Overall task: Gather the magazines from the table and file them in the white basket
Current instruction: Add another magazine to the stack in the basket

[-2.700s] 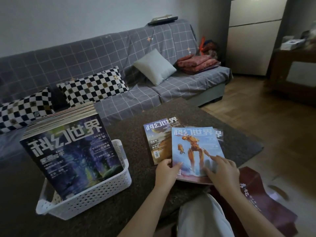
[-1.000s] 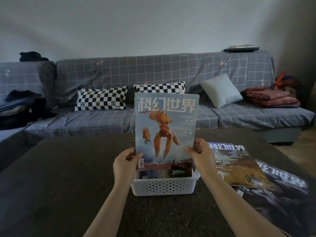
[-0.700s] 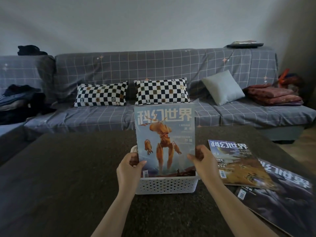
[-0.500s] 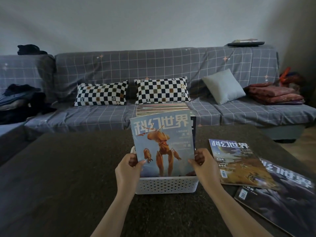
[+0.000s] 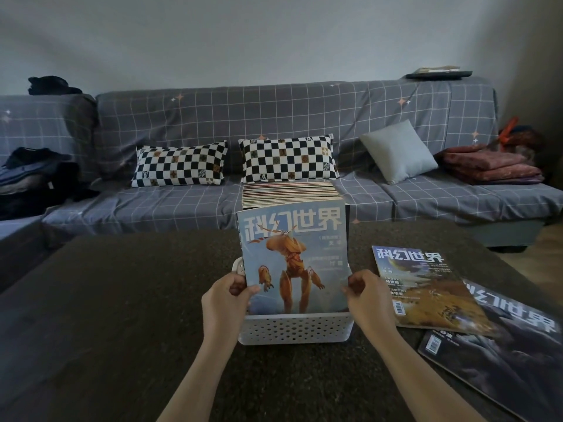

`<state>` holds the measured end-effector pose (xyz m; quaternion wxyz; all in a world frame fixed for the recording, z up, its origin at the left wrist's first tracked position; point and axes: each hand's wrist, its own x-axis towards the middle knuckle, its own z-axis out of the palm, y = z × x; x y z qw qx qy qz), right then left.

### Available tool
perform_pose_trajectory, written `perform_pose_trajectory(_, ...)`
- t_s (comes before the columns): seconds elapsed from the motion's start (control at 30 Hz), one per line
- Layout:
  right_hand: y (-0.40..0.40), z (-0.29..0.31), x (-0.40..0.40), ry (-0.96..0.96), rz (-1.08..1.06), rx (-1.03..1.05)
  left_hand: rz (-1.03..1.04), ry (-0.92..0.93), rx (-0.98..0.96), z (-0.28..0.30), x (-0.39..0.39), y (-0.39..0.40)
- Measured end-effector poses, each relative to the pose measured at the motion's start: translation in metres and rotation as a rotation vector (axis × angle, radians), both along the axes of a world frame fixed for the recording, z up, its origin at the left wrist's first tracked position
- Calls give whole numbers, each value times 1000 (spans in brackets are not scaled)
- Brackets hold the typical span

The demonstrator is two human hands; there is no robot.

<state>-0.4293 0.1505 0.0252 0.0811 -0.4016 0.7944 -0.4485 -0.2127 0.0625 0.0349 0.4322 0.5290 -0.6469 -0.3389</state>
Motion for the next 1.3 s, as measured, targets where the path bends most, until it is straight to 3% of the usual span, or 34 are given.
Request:
perform_pose_trajectory(0.2, 4, -5, -2, 7, -12, 27, -15, -59, -33, -4, -2, -4)
perform_pose_trajectory(0.3, 0, -4, -3, 21, -19, 21, -25, -200, -17, 2, -1, -16)
perform_pose_trajectory(0.4, -11, 4, -4, -55, 5, -59, -68, -420, -140, 10, 2, -26)
perform_pose_trajectory(0.5, -26, 19, -7, -162, 122, -162, -85, -470, -227, 13, -3, -34)
perform_pose_trajectory(0.6, -44, 40, -16, -389, 322, -181, -84, -322, -67, 17, -7, -49)
perform_pose_trajectory(0.73, -65, 59, -39, -593, 602, -170, -510, 251, 151, 38, -11, -77)
perform_pose_trajectory(0.77, -69, 62, -44, -612, 658, -178, -586, 321, 175, 44, -13, -84)
perform_pose_trajectory(0.93, -85, 66, -53, -657, 756, -215, -671, 383, 161, 52, -30, -107)
perform_pose_trajectory(1.1, -86, 59, -49, -644, 665, -374, -632, 521, 105, 40, -29, -104)
perform_pose_trajectory(1.3, -81, 72, -46, -645, 720, -495, -640, 507, 45, 52, -25, -100)
